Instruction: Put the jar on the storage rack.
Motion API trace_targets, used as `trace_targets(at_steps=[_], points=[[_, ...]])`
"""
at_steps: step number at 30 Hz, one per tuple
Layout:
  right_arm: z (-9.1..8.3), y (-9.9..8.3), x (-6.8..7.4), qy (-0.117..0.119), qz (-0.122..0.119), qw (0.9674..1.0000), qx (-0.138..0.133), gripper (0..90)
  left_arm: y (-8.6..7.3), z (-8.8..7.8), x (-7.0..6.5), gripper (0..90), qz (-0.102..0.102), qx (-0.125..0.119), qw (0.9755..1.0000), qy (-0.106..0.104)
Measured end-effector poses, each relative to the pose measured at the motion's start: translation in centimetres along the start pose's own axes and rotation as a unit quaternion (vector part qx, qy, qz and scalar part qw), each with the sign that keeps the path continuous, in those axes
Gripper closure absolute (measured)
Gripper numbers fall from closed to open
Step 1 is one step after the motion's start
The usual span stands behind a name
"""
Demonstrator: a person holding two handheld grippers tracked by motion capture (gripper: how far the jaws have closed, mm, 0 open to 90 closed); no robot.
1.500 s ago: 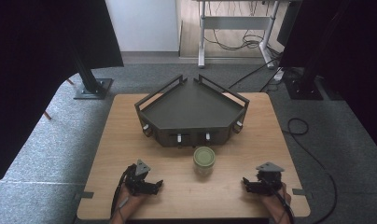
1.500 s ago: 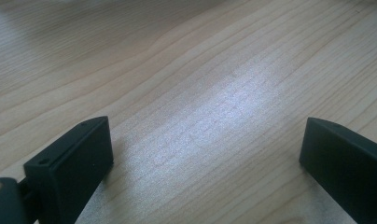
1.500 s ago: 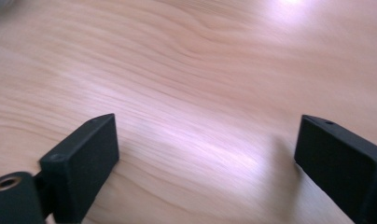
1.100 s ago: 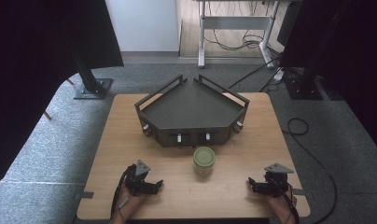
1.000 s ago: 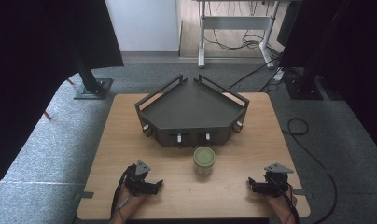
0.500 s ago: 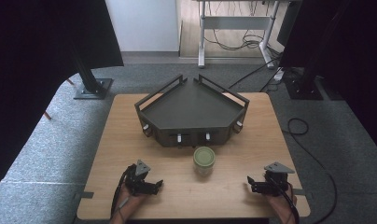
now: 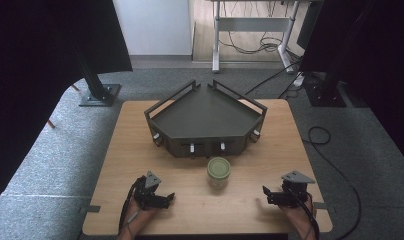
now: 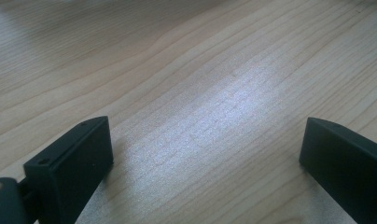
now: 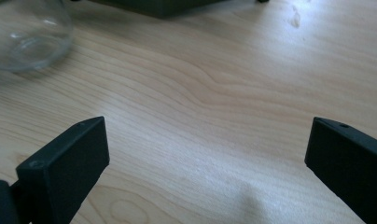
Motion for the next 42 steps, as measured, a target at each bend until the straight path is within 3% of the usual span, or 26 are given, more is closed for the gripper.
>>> trace_targets(at_steps=[11,42], points=[[-0.3,2.4,1.6,0.011,-0.022,0.9995,-0.018,0.0,0.0,0.0,0.0,2.4,0.0,0.0,1.0,0.0],[0.6,6.7,5.5,0.051,-0.039,0.9963,-0.056,0.0,-0.1,-0.1,0.0,2.3,0.001,0.0,1.0,-0.001]])
Point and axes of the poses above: each handheld gripper's, and its own axes: z roughly forward along the jaws, y roughly out of its top, x roughly to its left, the point moved 10 cm from there along z, roughly forward along the jaws, and after that the axes turned 5 degrees about y, right-handed, at the moved point
